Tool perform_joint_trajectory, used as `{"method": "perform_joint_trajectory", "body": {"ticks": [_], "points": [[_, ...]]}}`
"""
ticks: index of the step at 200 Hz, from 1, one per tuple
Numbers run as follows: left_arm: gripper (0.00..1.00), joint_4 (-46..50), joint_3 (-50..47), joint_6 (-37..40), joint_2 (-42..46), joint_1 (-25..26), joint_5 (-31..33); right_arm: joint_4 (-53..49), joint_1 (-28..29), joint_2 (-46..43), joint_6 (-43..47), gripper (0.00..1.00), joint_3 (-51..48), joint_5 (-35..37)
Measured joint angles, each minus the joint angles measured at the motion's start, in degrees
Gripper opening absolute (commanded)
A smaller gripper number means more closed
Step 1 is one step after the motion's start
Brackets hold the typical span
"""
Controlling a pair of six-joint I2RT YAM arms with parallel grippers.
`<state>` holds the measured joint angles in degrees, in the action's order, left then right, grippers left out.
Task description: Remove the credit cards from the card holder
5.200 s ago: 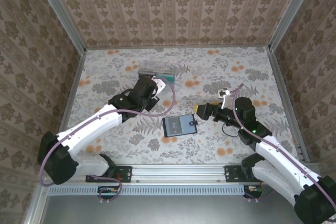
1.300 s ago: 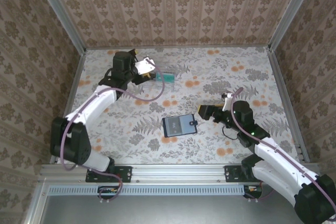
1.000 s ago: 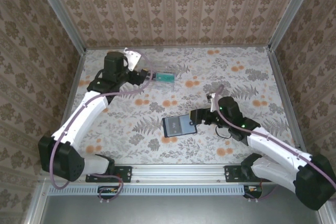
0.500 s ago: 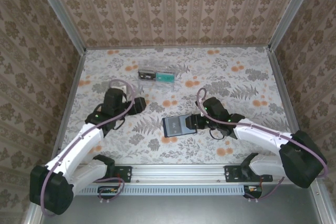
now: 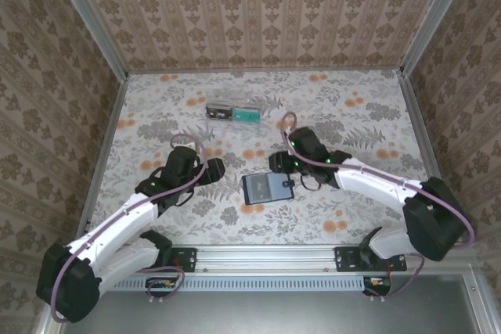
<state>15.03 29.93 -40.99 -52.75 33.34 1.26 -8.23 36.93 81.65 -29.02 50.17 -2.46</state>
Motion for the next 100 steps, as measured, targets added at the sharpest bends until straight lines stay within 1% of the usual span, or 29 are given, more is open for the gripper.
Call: {"method": "perform_joint_trajectory", "body": {"ticks": [5, 13, 22, 26, 33, 67, 100], "points": [[0.89, 0.1, 0.2, 0.0, 0.0, 0.0, 0.1, -0.2, -0.3, 1.7, -0.1, 0.45, 2.6, 0.6], [0.91, 0.5, 0.6, 0.0, 0.0, 0.0, 0.3, -0.7, -1.1, 4.5, -0.2, 0.42, 6.9, 1.5], [0.92, 1.3, 1.3, 0.0, 0.0, 0.0, 0.3, -1.2, -2.1, 8.3, -0.4, 0.41, 12.0, 2.4], [0.97, 1.6, 1.6, 0.0, 0.1, 0.0, 0.4, -1.4, -2.7, 9.9, -0.8, 0.40, 14.3, 2.8], [1.00, 2.1, 2.0, 0.0, 0.3, 0.0, 0.5, -1.8, -3.5, 12.9, -0.9, 0.39, 17.9, 3.4], [1.00, 4.0, 2.4, -0.2, 3.7, 0.0, 0.5, -5.2, -6.3, 27.0, -1.1, 0.37, 34.0, 5.7], [1.00, 5.6, 2.4, -0.2, 5.5, 0.0, 0.4, -9.0, -7.0, 36.7, -1.1, 0.36, 44.3, 7.7]]}}
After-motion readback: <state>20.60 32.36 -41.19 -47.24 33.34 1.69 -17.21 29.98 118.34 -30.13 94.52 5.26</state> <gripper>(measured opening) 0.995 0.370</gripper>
